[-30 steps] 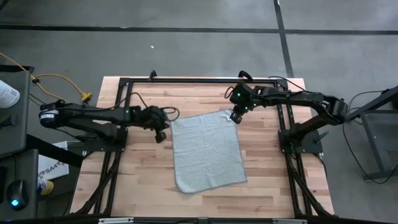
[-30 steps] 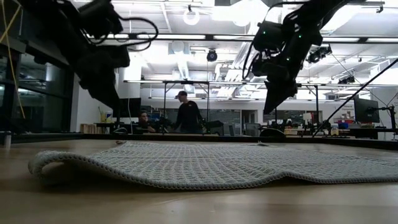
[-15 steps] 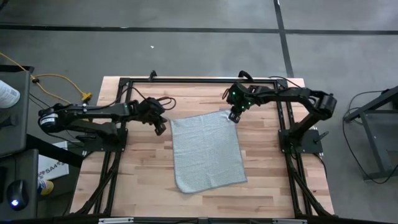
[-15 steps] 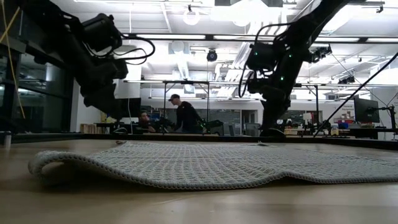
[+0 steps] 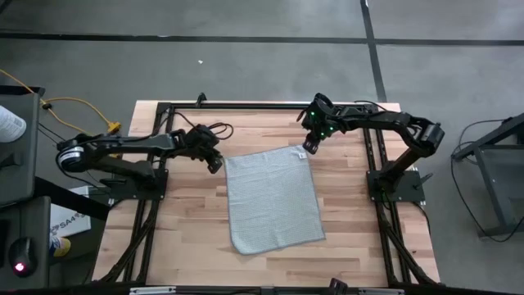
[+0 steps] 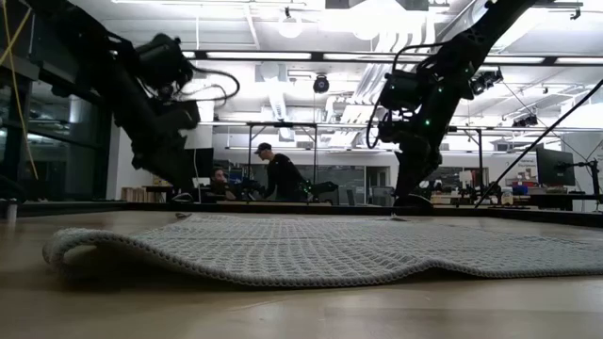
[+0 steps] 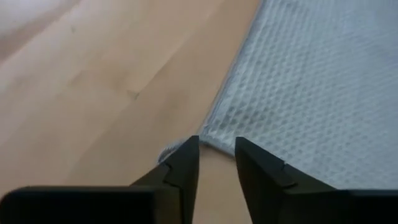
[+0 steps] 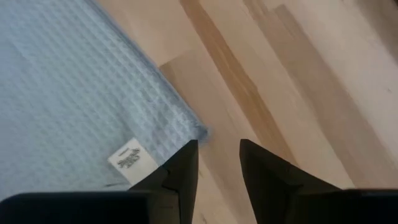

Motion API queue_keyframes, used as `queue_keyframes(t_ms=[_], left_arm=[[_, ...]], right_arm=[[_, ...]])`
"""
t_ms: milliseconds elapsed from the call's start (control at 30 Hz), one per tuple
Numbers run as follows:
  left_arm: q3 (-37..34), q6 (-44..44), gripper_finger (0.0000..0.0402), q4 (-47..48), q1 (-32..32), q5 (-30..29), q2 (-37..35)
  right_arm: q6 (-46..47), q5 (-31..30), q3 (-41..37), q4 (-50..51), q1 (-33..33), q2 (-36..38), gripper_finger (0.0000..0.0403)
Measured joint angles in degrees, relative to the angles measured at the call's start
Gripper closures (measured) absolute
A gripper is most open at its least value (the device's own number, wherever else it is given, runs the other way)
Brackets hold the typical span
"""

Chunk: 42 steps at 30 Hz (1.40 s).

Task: Fold microfiber towels
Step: Fold the gray towel on the table

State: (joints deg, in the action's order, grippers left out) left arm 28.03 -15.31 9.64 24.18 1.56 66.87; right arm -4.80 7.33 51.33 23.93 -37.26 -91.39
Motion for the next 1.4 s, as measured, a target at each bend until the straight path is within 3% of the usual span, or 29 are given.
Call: queue_keyframes(t_ms=[167,400,767,1400], left_arm=[[0.0,0.0,0.0267,-5.0,-0.2,0.0,5.1],[0.0,0.4,0.0263,-6.4,-0.1,0.0,8.3],[0.0,-0.1,0.0263,-6.5,-0.1,0.7,8.5],[0.0,-0.4,0.0263,-6.6,-0.2,0.6,8.5]], right_arm=[[-0.8,3.4,0.0,-0.5,-1.3,0.0,0.0292],[0.0,6.9,0.0,-1.0,-1.2,-1.6,0.0284],[0.6,6.5,0.1,-1.4,-1.5,-8.1,0.0262],[1.0,11.0,1.2,-3.0,-0.9,-8.3,0.0257]])
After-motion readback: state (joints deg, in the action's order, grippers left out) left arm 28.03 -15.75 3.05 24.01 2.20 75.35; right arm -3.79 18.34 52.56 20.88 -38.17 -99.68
